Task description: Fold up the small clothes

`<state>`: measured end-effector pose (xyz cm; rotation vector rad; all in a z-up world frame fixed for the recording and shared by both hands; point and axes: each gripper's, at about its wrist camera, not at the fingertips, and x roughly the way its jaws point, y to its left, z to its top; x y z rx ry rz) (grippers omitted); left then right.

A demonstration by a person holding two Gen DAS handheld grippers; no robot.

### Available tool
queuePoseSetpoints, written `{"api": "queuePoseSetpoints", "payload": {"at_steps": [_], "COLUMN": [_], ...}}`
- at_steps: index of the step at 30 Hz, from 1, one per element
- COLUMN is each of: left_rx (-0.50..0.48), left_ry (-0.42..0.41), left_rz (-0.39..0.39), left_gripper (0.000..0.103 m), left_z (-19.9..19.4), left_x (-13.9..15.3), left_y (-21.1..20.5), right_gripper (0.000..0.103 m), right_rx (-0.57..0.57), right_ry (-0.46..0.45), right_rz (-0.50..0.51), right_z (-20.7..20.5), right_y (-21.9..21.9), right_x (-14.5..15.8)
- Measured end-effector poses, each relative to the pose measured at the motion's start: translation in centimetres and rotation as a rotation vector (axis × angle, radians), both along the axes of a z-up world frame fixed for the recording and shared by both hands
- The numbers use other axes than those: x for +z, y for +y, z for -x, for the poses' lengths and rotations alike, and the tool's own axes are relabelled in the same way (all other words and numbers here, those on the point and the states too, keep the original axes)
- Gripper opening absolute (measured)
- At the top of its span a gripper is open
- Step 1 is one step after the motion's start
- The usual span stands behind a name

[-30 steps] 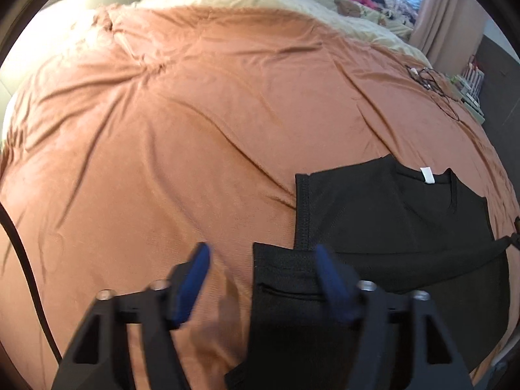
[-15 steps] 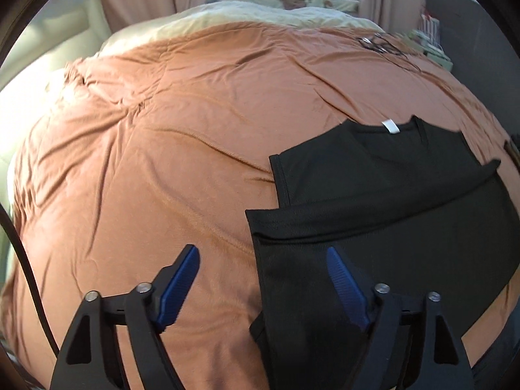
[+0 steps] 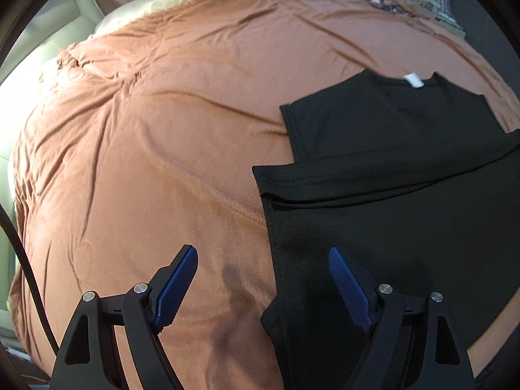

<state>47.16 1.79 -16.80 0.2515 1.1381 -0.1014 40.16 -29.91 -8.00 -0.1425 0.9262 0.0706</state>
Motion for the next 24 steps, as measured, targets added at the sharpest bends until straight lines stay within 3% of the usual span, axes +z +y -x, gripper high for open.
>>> {"api": "queuePoseSetpoints", "payload": {"at_steps": [5,19,21,24], "left_rx": [0.010,0.091,0.107,0.124], "left_ry": [0.031,-0.013,-0.017,-0.026], "left_rz": [-0.029,0.002,0.013,0.027], "left_gripper": [0.084,0.084,0.084,0.084], "left_z": [-1.9,-6.4,-7.0,-7.4], "left_x": [-2.0,-2.0,-2.2,-2.2], "left_y": [-0.4,0.7,1.1,1.6], "right_gripper": [0.082,0.082,0.080,0.069], "right_rx": [-0.023,-0.053,-0.053,-0.062], "right_ry": [0.045,0.023,0.019,0.019], "right_rz": [0.014,-0.088,-0.091,-0.100], "right_z": [-3.4,-7.9,-8.3,-8.6], "right_y": [0.2,-1.7,-1.9,-2.1], "right_x": [-0.4,-0.6,-0.8,-1.2]}}
